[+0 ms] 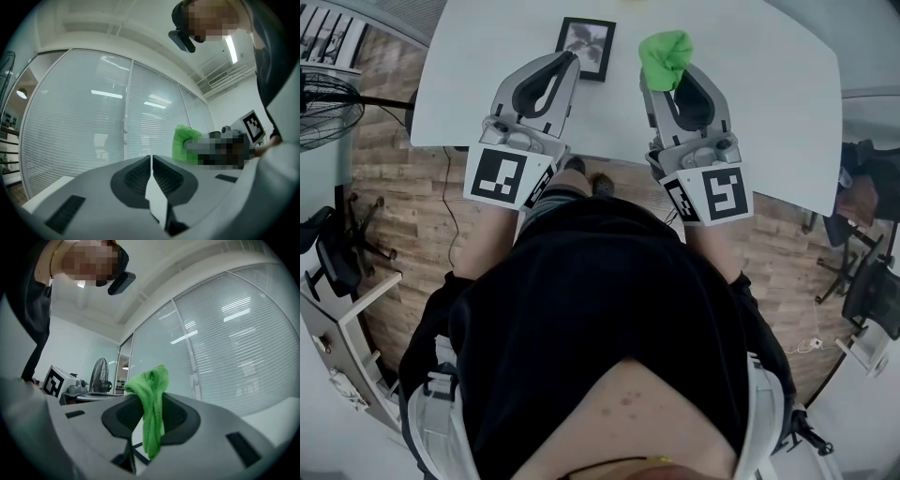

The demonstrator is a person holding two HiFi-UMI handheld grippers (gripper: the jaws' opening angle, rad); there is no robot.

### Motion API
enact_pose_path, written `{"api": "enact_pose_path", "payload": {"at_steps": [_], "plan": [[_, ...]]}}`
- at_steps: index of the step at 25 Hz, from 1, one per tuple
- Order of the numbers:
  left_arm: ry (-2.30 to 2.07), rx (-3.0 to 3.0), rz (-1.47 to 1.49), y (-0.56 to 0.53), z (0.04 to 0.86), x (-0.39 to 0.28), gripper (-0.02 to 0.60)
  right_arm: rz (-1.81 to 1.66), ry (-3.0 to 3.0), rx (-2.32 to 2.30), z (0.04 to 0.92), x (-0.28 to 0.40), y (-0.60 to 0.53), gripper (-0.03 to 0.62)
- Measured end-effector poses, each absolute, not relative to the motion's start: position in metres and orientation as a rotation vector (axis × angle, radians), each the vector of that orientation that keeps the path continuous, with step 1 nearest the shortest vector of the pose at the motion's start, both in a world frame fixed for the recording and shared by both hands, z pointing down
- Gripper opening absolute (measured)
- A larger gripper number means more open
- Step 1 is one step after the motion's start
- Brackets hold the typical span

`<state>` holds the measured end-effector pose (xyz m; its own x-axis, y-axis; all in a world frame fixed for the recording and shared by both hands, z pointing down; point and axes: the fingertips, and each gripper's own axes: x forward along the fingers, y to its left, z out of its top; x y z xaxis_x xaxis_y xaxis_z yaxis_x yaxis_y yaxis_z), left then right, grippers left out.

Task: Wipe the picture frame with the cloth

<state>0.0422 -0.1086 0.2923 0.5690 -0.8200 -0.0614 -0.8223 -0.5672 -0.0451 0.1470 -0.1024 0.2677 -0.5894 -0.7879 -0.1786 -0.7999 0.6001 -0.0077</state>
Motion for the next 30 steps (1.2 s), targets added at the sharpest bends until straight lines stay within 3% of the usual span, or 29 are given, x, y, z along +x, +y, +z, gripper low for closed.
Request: {"api": "enact_pose_path", "payload": {"at_steps": [30], "plan": [[1.447, -2.729, 0.055, -0.104, 0.293, 0.045, 0.012, 0.081, 2.687, -1.239, 0.263, 0.137, -0.090, 0.097]]}}
